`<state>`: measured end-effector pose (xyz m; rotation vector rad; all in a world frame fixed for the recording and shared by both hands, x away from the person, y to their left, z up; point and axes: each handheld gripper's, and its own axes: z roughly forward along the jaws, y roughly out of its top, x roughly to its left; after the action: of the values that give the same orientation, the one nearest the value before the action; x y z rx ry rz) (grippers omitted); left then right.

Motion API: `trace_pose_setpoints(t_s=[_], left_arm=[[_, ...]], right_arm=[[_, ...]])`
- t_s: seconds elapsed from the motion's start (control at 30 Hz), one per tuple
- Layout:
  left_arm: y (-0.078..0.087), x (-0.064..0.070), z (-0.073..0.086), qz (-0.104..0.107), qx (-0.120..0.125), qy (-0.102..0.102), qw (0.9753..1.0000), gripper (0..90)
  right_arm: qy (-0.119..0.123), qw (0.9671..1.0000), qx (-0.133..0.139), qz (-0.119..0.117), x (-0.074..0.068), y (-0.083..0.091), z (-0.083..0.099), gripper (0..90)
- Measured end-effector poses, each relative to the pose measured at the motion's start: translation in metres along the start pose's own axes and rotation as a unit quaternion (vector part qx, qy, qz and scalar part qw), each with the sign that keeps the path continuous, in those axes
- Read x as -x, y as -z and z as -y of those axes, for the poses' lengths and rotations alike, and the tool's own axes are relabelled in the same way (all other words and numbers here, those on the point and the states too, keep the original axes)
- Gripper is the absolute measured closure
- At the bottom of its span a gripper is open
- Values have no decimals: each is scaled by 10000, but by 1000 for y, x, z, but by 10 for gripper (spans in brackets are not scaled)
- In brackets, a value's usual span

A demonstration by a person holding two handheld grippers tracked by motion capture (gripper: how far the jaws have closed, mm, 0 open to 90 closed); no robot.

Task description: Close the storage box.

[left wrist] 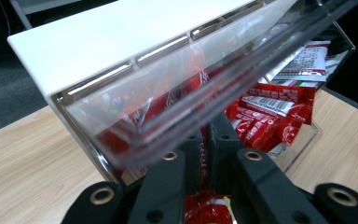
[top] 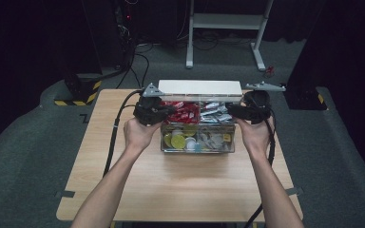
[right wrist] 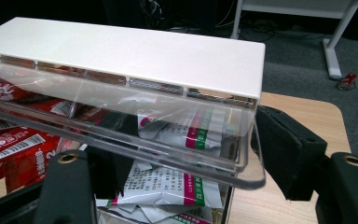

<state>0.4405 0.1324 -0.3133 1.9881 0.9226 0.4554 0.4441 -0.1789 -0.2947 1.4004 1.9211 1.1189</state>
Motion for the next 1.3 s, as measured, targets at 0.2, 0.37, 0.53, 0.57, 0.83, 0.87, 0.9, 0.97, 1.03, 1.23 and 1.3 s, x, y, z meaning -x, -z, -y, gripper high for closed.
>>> trace_pose_setpoints(t_s=[0.2,0.37,0.53,0.57,0.83,0.87,0.9,0.97,1.03,1.23,1.3], left_arm=[[7,0,3,64,54,-3,10000,858],[12,1,4,106,88,-21,9999,859],[17,2,6,140,116,-37,9998,860],[18,2,7,144,121,-33,9998,860],[26,2,11,157,135,-21,9998,861],[26,2,11,152,134,-29,9998,861],[27,2,11,150,129,-29,9998,861],[28,3,13,152,138,-25,9998,861],[29,3,14,158,149,-21,9998,861],[35,3,19,170,187,-1,9997,862],[37,4,21,212,202,15,9996,862]], right_arm=[[0,10000,15,1,0,0,0,318],[-24,10000,23,-5,0,0,-1,317],[-29,10000,24,-6,0,0,0,317],[-29,10000,24,-6,0,0,0,317],[-45,10000,42,-25,1,0,-1,318],[-53,10000,45,-24,1,0,-1,318],[-48,10000,47,-20,1,0,-1,317],[-44,10000,45,-27,1,0,-1,318],[-46,10000,45,-28,1,0,-1,318],[-65,10000,47,-40,1,0,-1,318],[-64,10000,44,-33,1,0,-1,318]])
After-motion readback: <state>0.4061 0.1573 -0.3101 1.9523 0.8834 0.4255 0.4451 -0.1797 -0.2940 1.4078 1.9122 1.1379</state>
